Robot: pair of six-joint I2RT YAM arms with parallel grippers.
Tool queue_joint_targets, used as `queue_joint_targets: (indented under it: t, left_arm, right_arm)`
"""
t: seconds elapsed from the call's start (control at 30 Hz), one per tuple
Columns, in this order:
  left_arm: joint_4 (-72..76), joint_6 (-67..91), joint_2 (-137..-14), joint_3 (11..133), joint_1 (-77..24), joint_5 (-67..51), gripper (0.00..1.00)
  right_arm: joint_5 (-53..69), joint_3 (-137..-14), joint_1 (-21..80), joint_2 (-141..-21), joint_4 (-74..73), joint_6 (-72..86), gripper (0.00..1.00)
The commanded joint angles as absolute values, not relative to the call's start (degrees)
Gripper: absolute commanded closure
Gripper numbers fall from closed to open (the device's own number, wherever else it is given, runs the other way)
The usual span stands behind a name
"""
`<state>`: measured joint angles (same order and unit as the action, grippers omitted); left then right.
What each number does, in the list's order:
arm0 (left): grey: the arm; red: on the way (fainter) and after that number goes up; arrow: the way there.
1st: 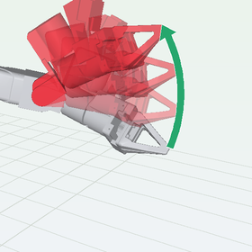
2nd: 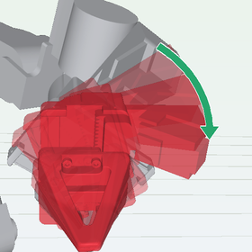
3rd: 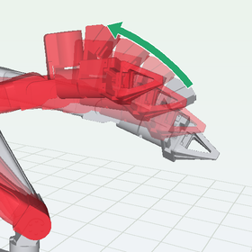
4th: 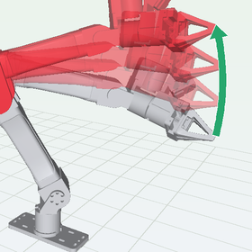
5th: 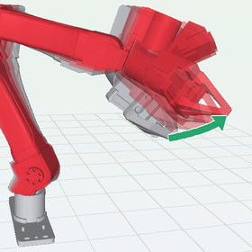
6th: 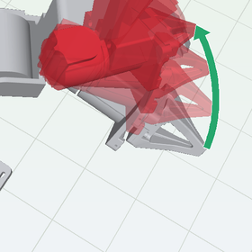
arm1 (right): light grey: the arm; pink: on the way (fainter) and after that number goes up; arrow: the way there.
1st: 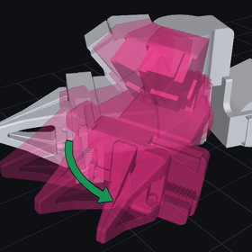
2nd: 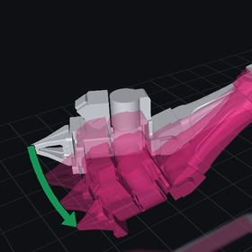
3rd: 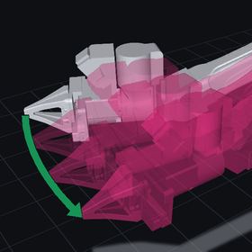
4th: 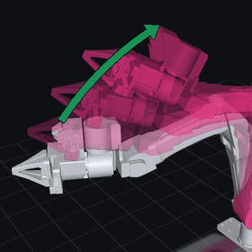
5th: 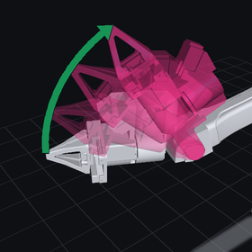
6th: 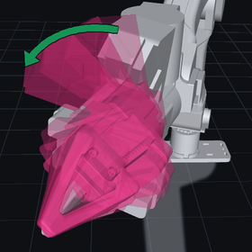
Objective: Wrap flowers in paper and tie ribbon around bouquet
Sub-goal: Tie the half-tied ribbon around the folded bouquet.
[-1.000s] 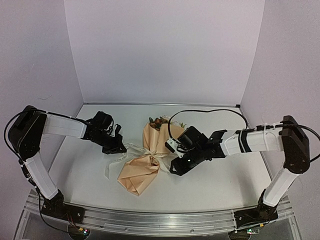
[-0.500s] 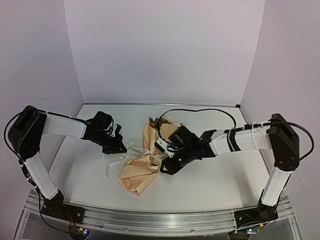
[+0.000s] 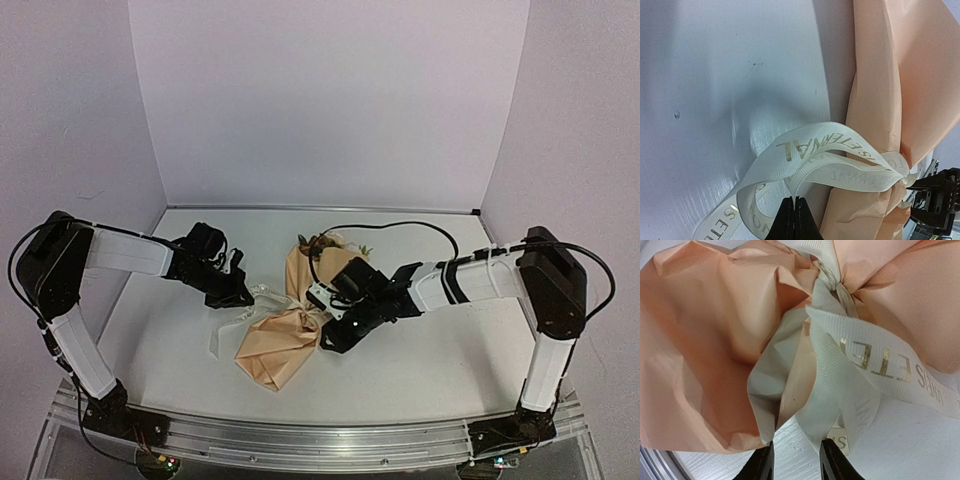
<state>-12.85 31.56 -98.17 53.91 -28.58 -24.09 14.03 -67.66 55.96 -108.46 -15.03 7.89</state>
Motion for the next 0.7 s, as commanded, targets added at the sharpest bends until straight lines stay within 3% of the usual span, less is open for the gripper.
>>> queue_joint_targets:
  t: [0.0, 0.5, 0.57, 0.67]
  left_arm:
    - [-10.48, 31.20, -97.51, 54.57, -28.83, -25.17, 1.00]
    - [-10.60, 31.28, -98.12, 54.86, -28.80, -25.80, 1.00]
    - [-10.91, 31.23, -98.15, 54.97, -28.84, -25.56, 1.00]
    - [-11.39, 31.46, -98.02, 55.08, -28.76, -24.48, 1.00]
  right_arm:
    - [11.76, -69.90, 56.32, -110.58, -14.49, 7.10, 0.66]
    - [8.42, -69.96, 56.33, -111.11, -11.71, 6.18, 0.67]
    - [8.53, -70.05, 56.32, -111.44, -11.69, 6.59, 0.72]
    - [7.32, -69.30, 56.29, -110.96, -11.70, 6.66, 0.92]
